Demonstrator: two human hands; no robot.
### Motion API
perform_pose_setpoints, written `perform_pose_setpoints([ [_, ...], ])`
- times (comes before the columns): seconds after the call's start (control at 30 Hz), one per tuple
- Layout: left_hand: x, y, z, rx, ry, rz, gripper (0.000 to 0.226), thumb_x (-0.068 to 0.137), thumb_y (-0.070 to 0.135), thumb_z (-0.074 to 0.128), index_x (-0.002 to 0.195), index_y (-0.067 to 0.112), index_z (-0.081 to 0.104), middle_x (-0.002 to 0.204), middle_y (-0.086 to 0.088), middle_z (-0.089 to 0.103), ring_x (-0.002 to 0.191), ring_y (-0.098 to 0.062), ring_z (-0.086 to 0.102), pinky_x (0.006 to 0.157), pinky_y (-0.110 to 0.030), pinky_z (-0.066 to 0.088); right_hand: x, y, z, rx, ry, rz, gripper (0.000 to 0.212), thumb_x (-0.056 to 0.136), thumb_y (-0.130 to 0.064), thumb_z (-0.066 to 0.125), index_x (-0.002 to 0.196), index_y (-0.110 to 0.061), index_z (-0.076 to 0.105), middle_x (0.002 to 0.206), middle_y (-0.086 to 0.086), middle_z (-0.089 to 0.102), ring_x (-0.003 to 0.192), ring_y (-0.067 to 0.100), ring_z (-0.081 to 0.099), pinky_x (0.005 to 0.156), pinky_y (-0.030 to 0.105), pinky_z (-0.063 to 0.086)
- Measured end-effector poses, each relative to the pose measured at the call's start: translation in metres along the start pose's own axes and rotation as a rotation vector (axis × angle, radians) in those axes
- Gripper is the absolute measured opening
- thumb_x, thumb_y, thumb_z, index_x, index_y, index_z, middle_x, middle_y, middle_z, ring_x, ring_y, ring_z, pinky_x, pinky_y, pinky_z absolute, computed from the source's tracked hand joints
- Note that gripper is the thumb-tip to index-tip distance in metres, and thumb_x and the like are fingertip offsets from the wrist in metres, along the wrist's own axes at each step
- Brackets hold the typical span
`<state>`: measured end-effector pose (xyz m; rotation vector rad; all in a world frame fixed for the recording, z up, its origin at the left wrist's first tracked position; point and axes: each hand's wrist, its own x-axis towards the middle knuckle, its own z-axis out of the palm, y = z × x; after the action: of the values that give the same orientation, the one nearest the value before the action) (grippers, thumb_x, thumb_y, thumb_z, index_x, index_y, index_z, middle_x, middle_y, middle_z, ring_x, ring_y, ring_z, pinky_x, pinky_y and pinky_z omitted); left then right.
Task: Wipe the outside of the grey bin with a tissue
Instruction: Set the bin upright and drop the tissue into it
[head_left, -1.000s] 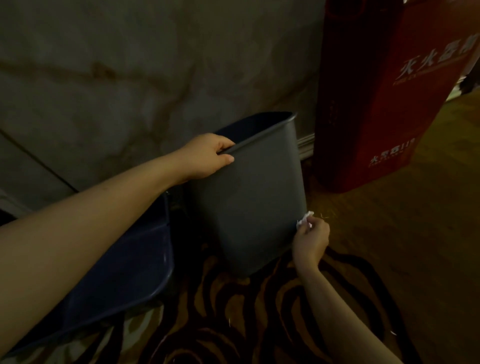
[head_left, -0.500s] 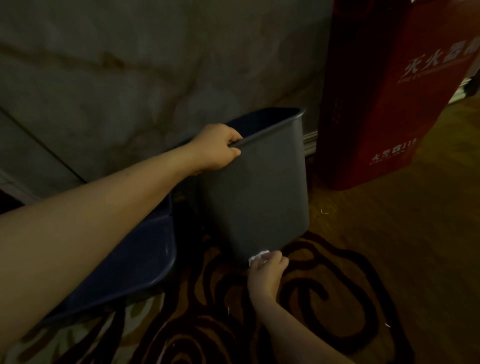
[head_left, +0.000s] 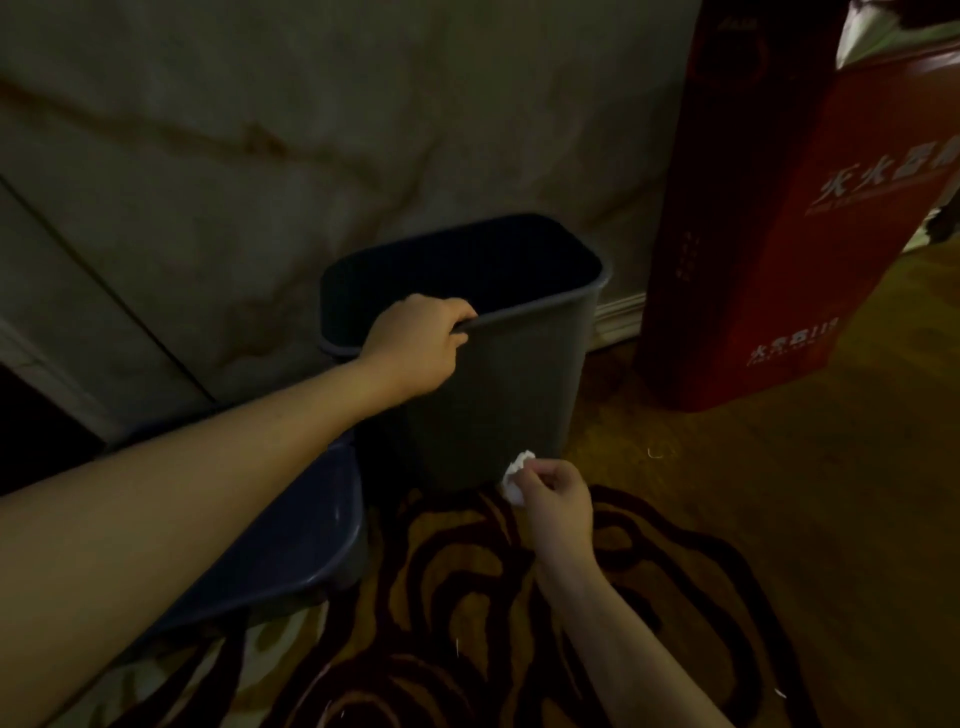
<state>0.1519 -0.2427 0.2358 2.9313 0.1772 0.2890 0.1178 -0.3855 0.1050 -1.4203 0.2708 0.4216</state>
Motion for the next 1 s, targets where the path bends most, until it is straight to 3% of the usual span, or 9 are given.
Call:
perform_pose_setpoints([
  [0.17,-0.019,-0.022,0.015,0.044,-0.013,-0.006,0.030,0.091,0.023,0.044,0.117,0.019,0.059,0.105,-0.004,0.069,0.092,-0.018,0.063,0.070,-0.025,0.040,-0.012,-0.032,-0.008,0.053,0.031,-0.195,0.010,0.085,-0.014,0.060,0.091,-0.022,0.058,0.088,-0.005,0.062,0.078,0.009,0.061,0.060,0.020,0.044],
  [0.27,-0.028,-0.028,0.016,-0.014,-0.028,-0.012,0.031,0.091,0.025,0.043,0.118,0.020,0.058,0.104,-0.002,0.069,0.091,-0.015,0.063,0.070,-0.024,0.041,-0.015,-0.051,-0.009,-0.027,0.023,-0.387,0.014,0.086,-0.015,0.060,0.086,-0.028,0.055,0.089,-0.007,0.061,0.078,0.006,0.061,0.061,0.018,0.044],
  [0.43,-0.020,-0.026,0.006,-0.114,-0.190,-0.043,0.034,0.091,0.028,0.045,0.124,0.022,0.054,0.114,-0.001,0.065,0.098,-0.013,0.061,0.080,-0.027,0.049,-0.007,-0.089,0.002,-0.209,-0.029,-0.683,0.021,0.087,-0.018,0.058,0.087,-0.038,0.053,0.088,-0.012,0.061,0.080,-0.004,0.061,0.059,0.013,0.051],
  [0.53,-0.018,-0.031,0.000,-0.098,-0.254,-0.072,0.039,0.090,0.038,0.046,0.124,0.022,0.054,0.112,-0.001,0.066,0.094,-0.011,0.062,0.078,-0.025,0.049,0.009,-0.109,0.012,-0.340,-0.051,-0.795,0.014,0.088,-0.019,0.058,0.093,-0.032,0.055,0.089,-0.013,0.060,0.080,-0.008,0.060,0.063,0.004,0.048],
  [0.6,-0.021,-0.039,-0.004,-0.129,-0.241,-0.113,0.041,0.088,0.044,0.044,0.119,0.022,0.058,0.105,0.000,0.068,0.086,-0.010,0.062,0.074,-0.025,0.051,0.020,-0.121,0.023,-0.447,-0.060,-0.854,0.012,0.089,-0.019,0.058,0.097,-0.027,0.056,0.088,-0.014,0.059,0.079,-0.011,0.058,0.062,0.001,0.045],
  [0.67,-0.024,-0.052,-0.011,-0.219,-0.119,-0.158,0.039,0.089,0.045,0.043,0.113,0.021,0.064,0.101,-0.001,0.070,0.085,-0.011,0.063,0.071,-0.025,0.050,0.033,-0.135,0.037,-0.563,-0.061,-0.917,0.011,0.088,-0.018,0.059,0.097,-0.025,0.057,0.087,-0.015,0.058,0.077,-0.008,0.057,0.058,0.004,0.045],
  [0.8,-0.020,-0.093,-0.023,-0.215,0.251,-0.280,0.032,0.092,0.028,0.044,0.109,0.012,0.066,0.105,-0.011,0.070,0.094,-0.024,0.064,0.077,-0.031,0.049,0.063,-0.158,0.079,-0.830,-0.149,-0.914,0.005,0.087,-0.015,0.059,0.092,-0.017,0.057,0.088,-0.002,0.057,0.070,-0.001,0.051,0.052,0.008,0.036],
  [0.9,-0.016,-0.115,-0.021,-0.197,0.274,-0.356,0.032,0.091,0.018,0.043,0.114,0.009,0.063,0.113,-0.013,0.064,0.104,-0.027,0.058,0.087,-0.031,0.044,0.080,-0.161,0.114,-1.093,-0.334,-0.767,0.007,0.088,-0.009,0.057,0.091,-0.003,0.059,0.095,0.011,0.061,0.078,0.019,0.057,0.059,0.022,0.042],
  [1.0,-0.017,-0.122,-0.019,-0.246,0.248,-0.431,0.031,0.089,0.014,0.044,0.115,0.007,0.061,0.113,-0.013,0.057,0.110,-0.027,0.049,0.091,-0.029,0.037,0.086,-0.157,0.142,-1.298,-0.473,-0.570,0.011,0.089,-0.007,0.053,0.093,0.001,0.059,0.098,0.019,0.062,0.084,0.027,0.057,0.065,0.030,0.043],
])
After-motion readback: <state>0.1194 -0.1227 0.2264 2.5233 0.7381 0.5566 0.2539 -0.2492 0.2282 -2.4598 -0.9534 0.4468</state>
